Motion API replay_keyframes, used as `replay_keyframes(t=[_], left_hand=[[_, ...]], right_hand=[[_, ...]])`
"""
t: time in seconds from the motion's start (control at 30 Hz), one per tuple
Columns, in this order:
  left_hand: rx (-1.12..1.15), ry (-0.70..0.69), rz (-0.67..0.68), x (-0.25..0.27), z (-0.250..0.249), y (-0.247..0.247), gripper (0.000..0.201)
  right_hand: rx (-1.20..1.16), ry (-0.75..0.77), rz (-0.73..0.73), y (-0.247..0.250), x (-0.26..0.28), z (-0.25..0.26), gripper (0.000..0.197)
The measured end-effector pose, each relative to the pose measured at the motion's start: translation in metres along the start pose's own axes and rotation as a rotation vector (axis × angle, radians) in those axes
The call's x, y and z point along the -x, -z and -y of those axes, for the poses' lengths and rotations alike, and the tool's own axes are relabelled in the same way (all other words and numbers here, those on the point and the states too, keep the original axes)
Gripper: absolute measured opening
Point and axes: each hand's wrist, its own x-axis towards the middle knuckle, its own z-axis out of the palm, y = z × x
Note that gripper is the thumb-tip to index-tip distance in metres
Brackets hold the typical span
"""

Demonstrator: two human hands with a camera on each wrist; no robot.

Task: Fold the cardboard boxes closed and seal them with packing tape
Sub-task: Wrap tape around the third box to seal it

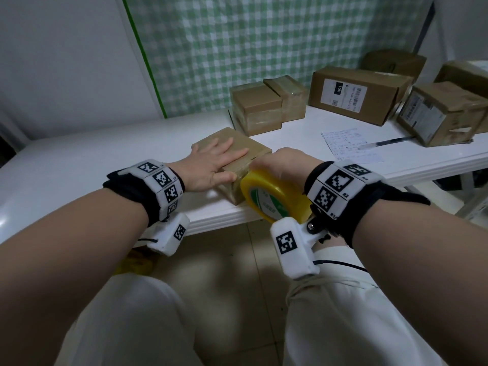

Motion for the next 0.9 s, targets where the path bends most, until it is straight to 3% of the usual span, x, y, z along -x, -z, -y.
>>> replay_keyframes(t=[0.1,0.17,0.3,0.4,0.5,0.57,0.63,0.77,0.9], left_hand=[[0.018,-0.03,-0.027,0.004,-0.006,-0.004,0.067],[0.037,-0.011,-0.03,0.005,-0.009,-0.004,0.079],[0.04,0.008,-0.09,0.008,-0.016,-0.004,0.099],[0.041,0.034,-0.141,0.002,-0.016,-0.006,0.1],[0.199,0.001,-0.206,0.002,-0.015,-0.001,0.09],[0.429,-0.056,-0.269,0.006,-0.015,0.005,0.069],[0.63,-0.083,-0.249,0.012,-0.017,0.014,0.055],[0.875,-0.017,-0.23,0.019,-0.012,0.027,0.06],[1.08,0.043,-0.327,0.027,-0.005,0.03,0.027]], right_hand=[[-0.01,-0.001,-0.004,-0.001,0.001,0.0,0.04],[-0.045,-0.007,0.0,0.001,0.002,-0.003,0.041],[-0.326,-0.074,-0.006,0.01,0.01,-0.012,0.037],[-0.512,-0.01,0.018,0.018,0.016,-0.01,0.031],[-0.547,0.071,0.016,0.028,0.023,0.004,0.019],[-0.576,0.105,0.015,0.036,0.028,0.011,0.027],[-0.61,0.134,0.004,0.045,0.032,0.018,0.041],[-0.714,0.207,-0.051,0.057,0.039,0.036,0.043],[-0.75,0.265,-0.093,0.059,0.035,0.061,0.048]])
